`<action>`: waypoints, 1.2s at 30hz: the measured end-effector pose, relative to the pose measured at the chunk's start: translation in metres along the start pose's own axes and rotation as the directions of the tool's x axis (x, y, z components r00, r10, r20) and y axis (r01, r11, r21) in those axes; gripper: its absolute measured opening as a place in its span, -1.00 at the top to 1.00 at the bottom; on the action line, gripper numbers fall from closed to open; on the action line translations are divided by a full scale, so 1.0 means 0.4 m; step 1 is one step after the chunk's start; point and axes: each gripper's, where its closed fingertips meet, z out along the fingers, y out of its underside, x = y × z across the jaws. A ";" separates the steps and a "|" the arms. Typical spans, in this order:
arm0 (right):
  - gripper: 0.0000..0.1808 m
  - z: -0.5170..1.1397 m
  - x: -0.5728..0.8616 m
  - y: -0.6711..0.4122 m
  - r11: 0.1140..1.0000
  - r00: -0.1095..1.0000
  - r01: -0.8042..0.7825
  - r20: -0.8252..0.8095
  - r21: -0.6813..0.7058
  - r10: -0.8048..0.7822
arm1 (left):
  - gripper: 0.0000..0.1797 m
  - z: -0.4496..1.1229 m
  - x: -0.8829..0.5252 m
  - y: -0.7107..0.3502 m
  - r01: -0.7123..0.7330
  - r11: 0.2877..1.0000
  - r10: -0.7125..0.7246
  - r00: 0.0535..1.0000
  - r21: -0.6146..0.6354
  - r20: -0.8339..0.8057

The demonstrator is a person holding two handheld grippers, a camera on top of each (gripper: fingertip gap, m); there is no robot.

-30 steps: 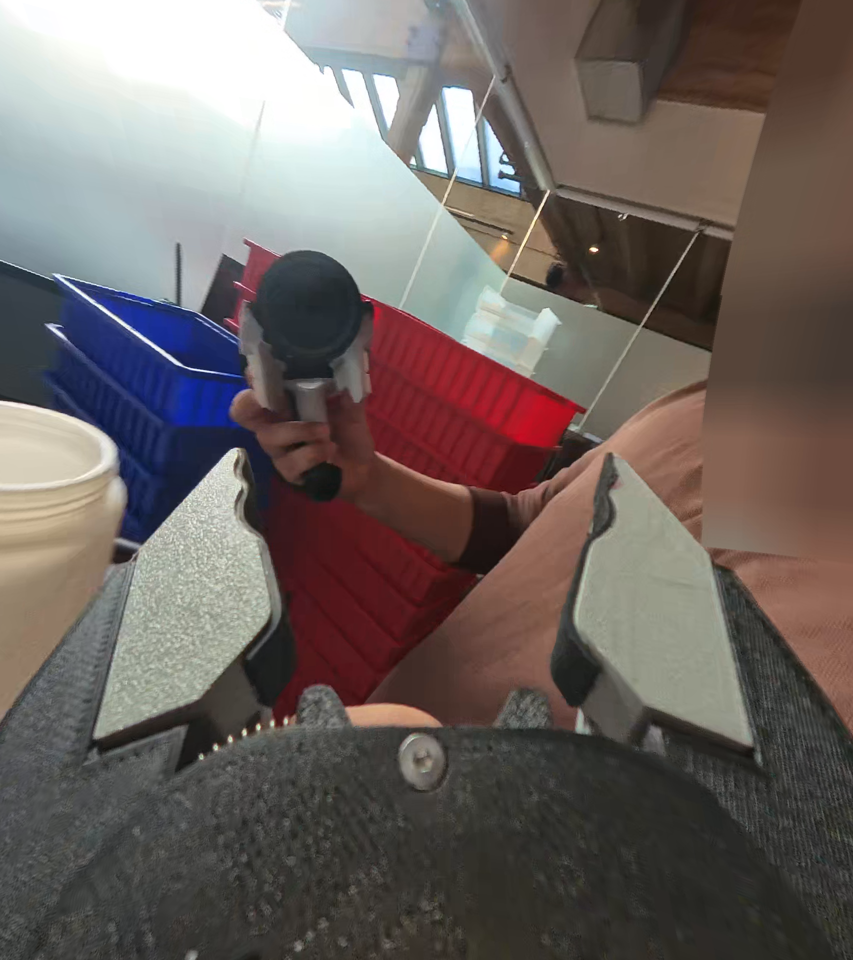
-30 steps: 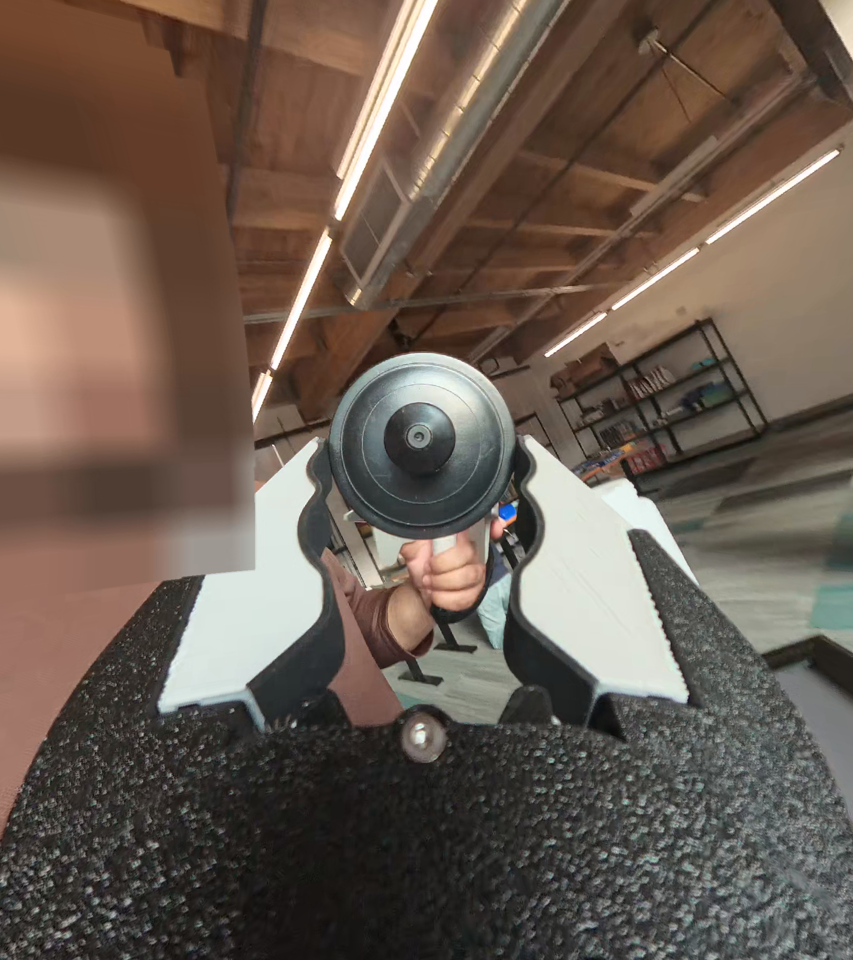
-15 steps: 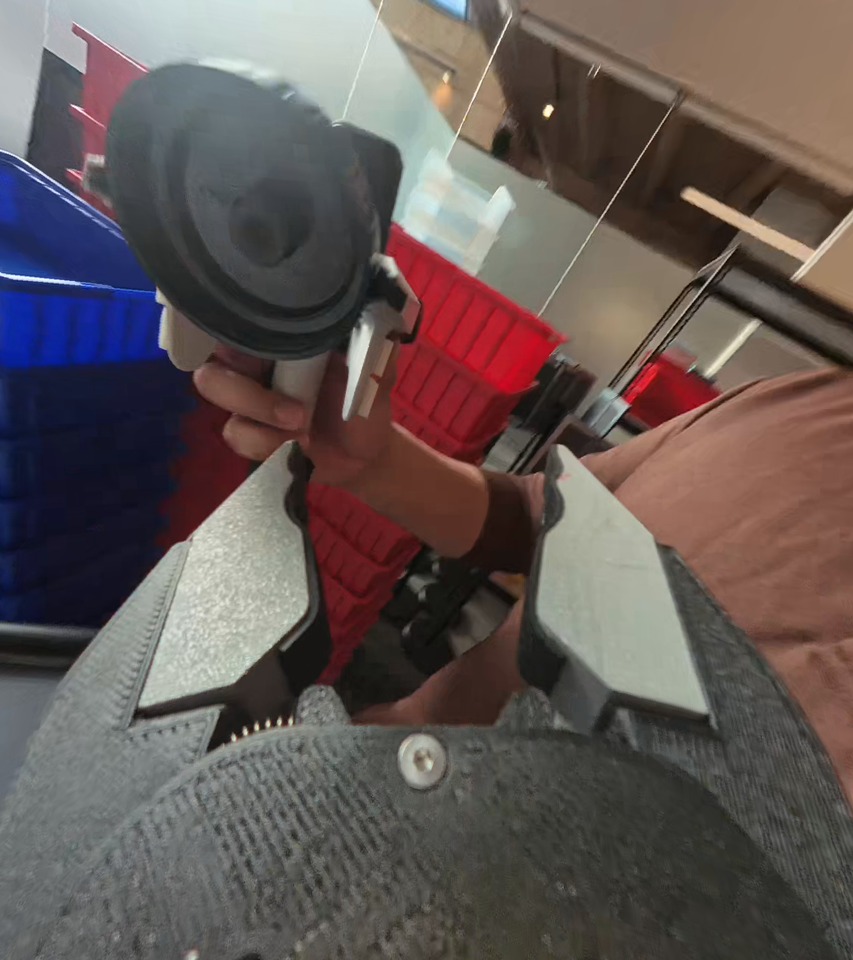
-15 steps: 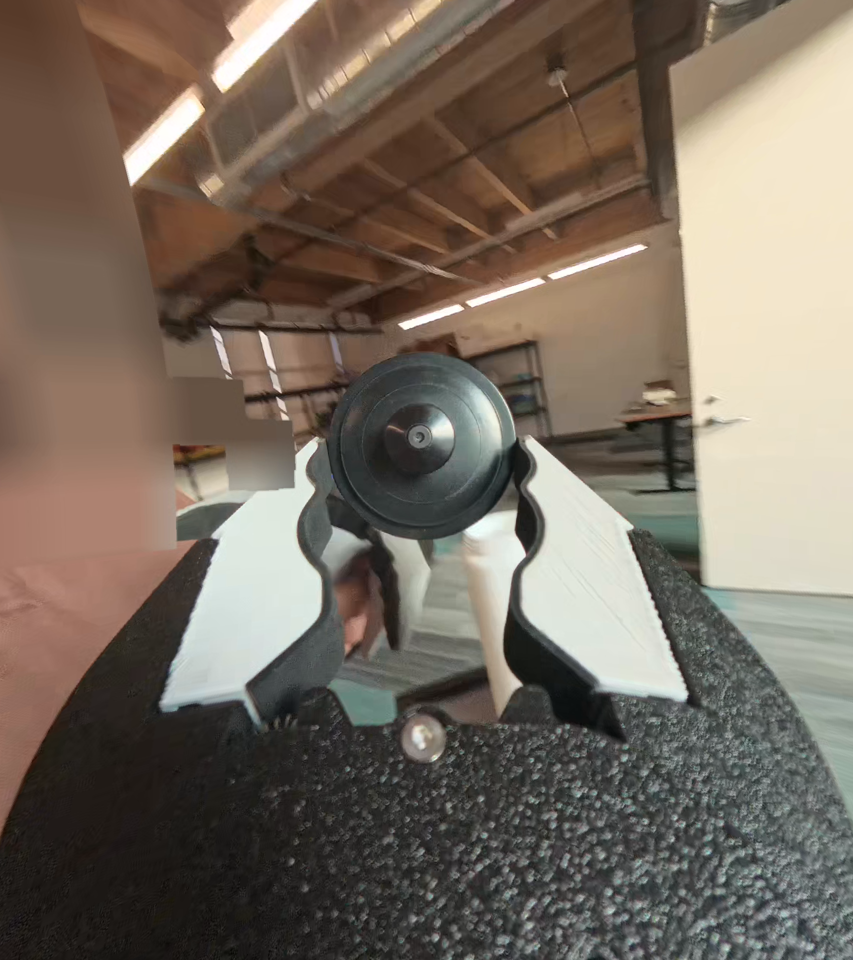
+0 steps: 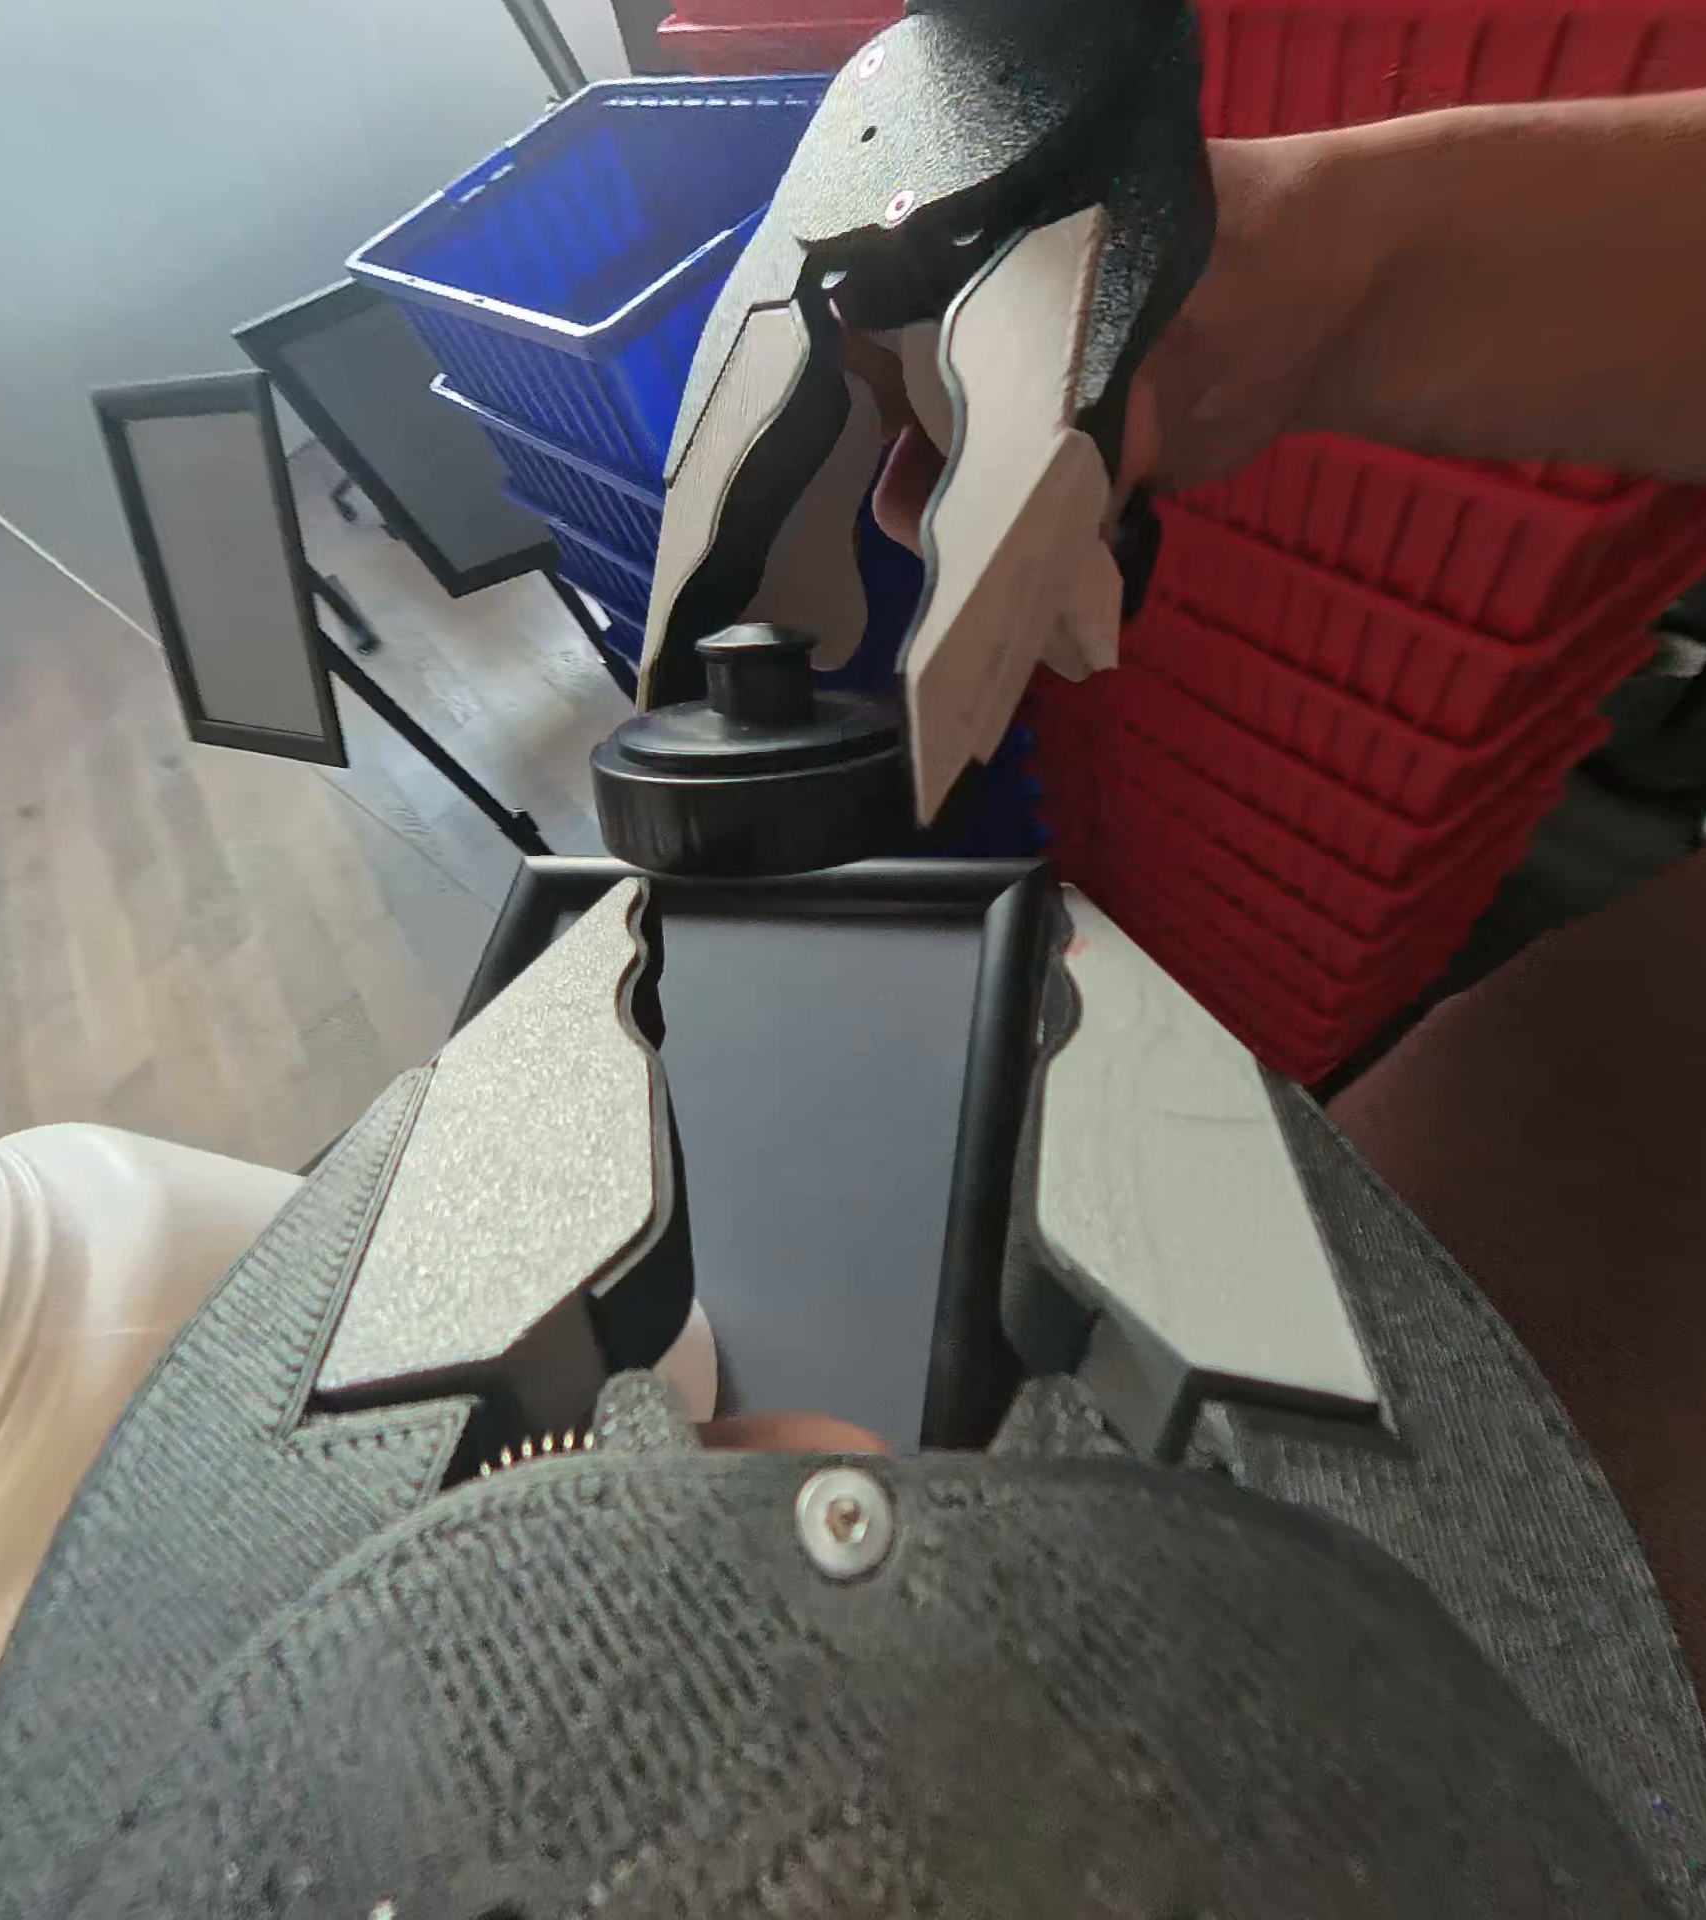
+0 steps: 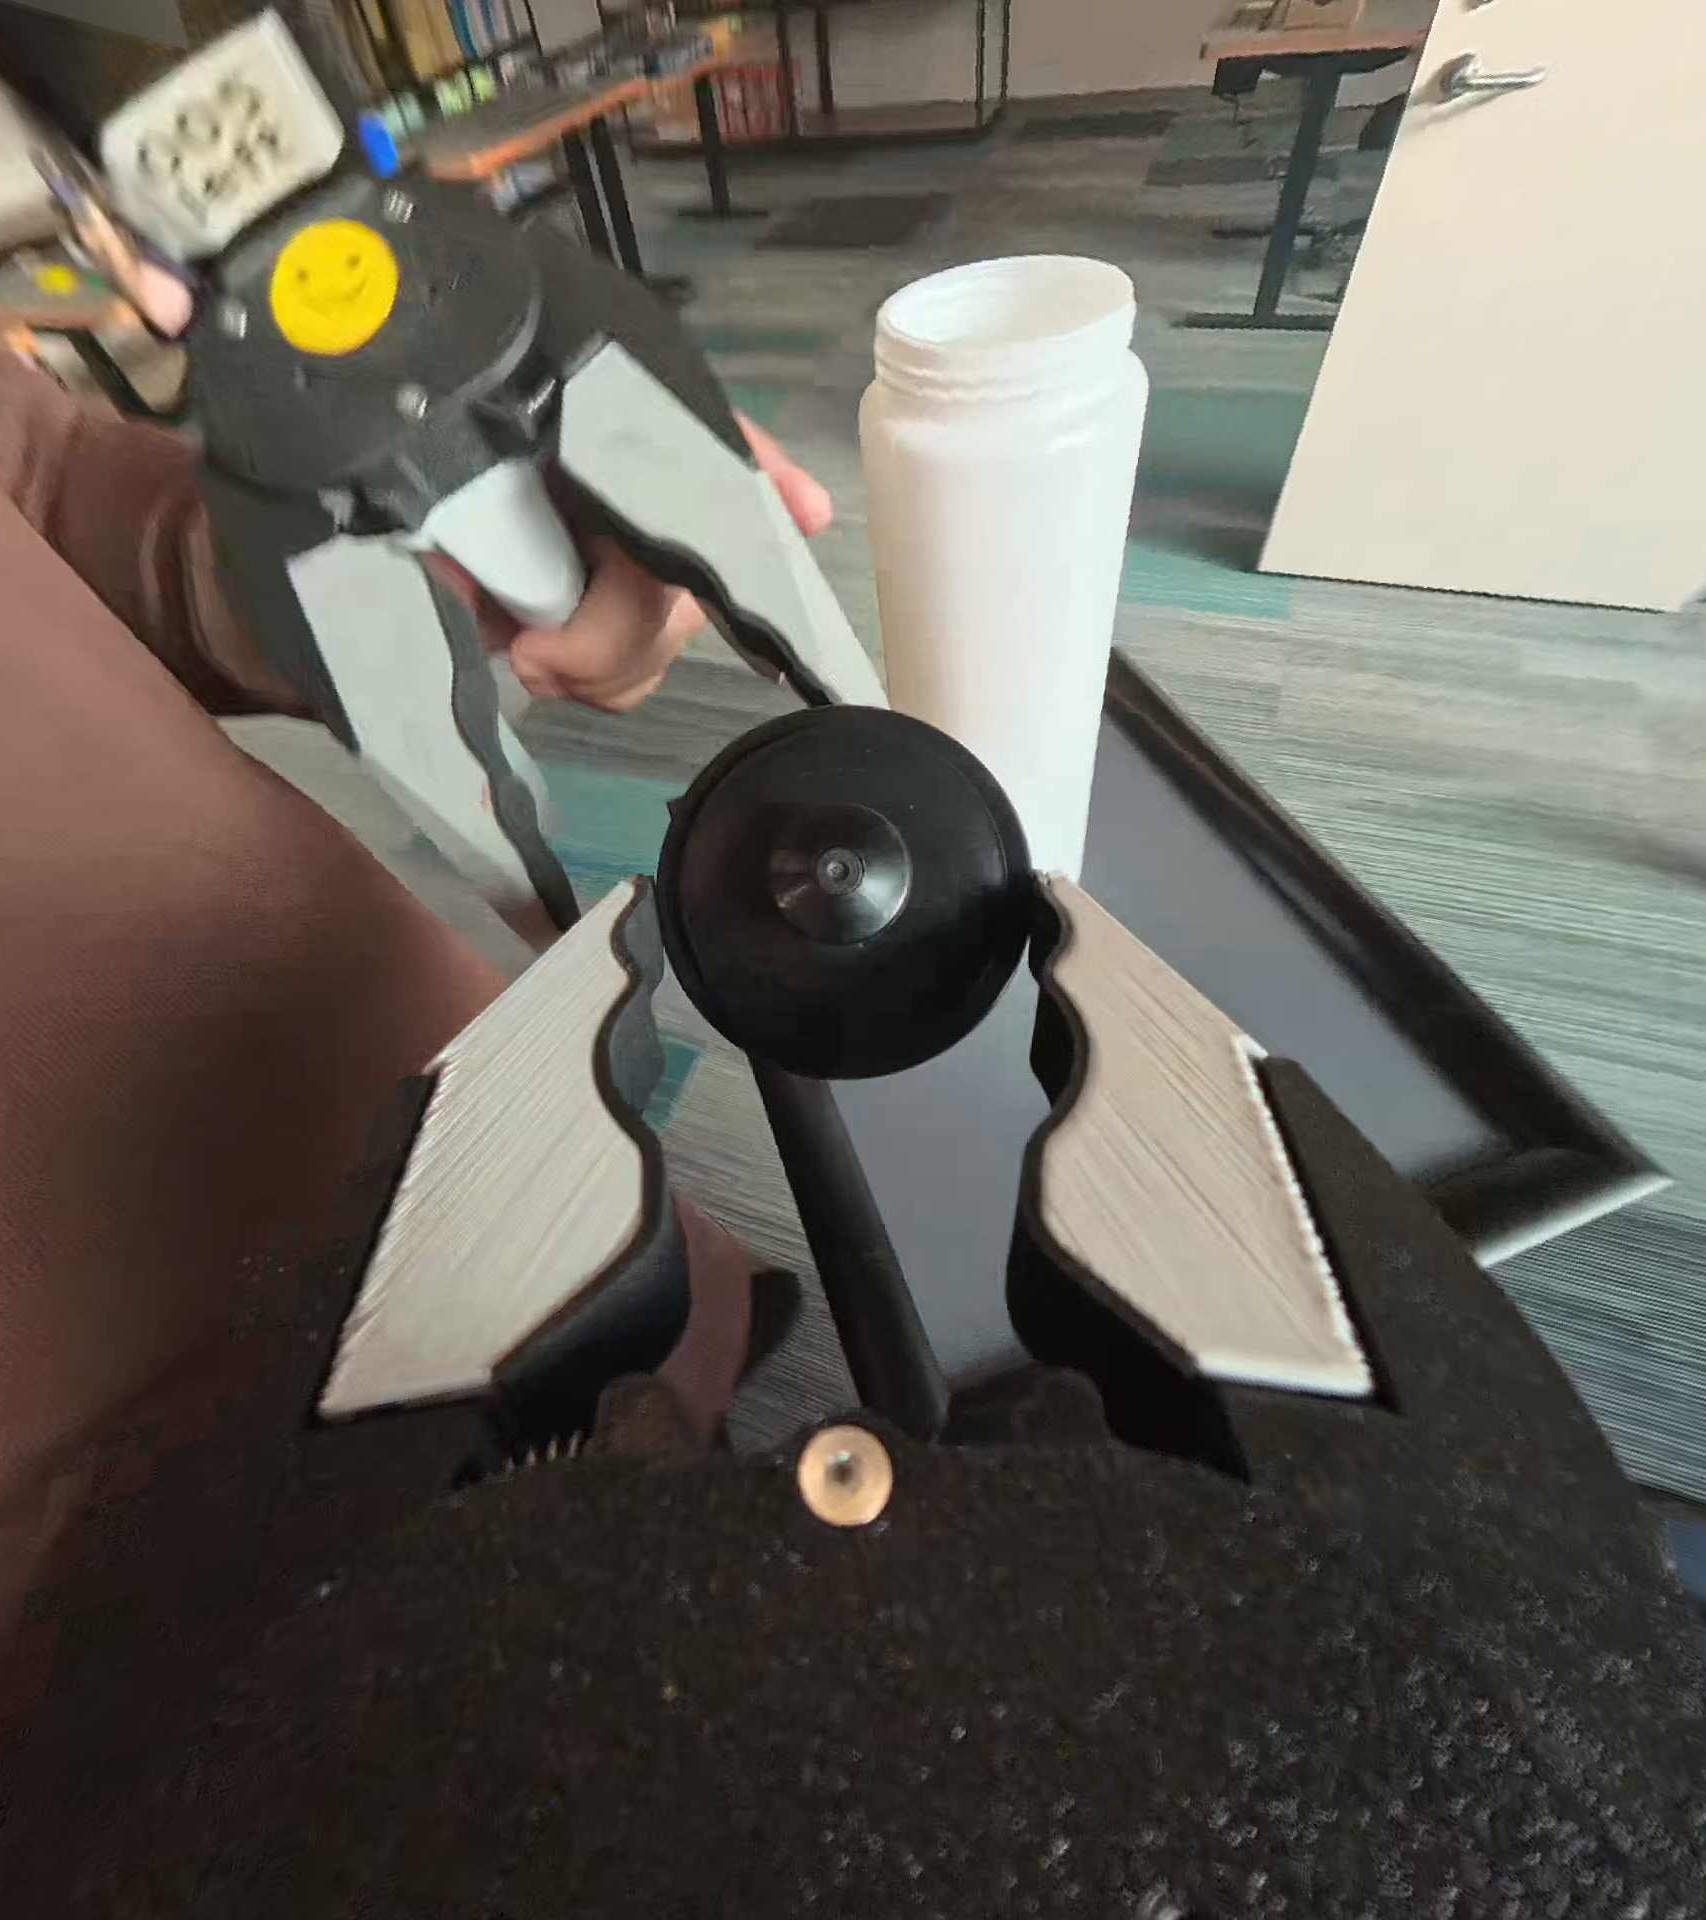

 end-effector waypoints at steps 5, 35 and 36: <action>0.24 0.035 -0.005 0.013 0.915 0.931 -0.356 0.153 0.189 0.331 | 0.14 0.018 -0.045 0.011 -0.152 0.988 0.136 0.938 0.025 0.318; 0.59 0.068 -0.016 0.074 0.815 0.805 -0.555 0.354 0.168 0.475 | 0.17 0.033 -0.006 0.065 -0.180 0.972 0.138 0.958 0.152 0.253; 0.56 0.068 -0.022 0.066 0.803 0.791 -0.571 0.378 0.172 0.481 | 0.17 0.027 -0.007 0.062 -0.188 0.969 0.142 0.954 0.158 0.264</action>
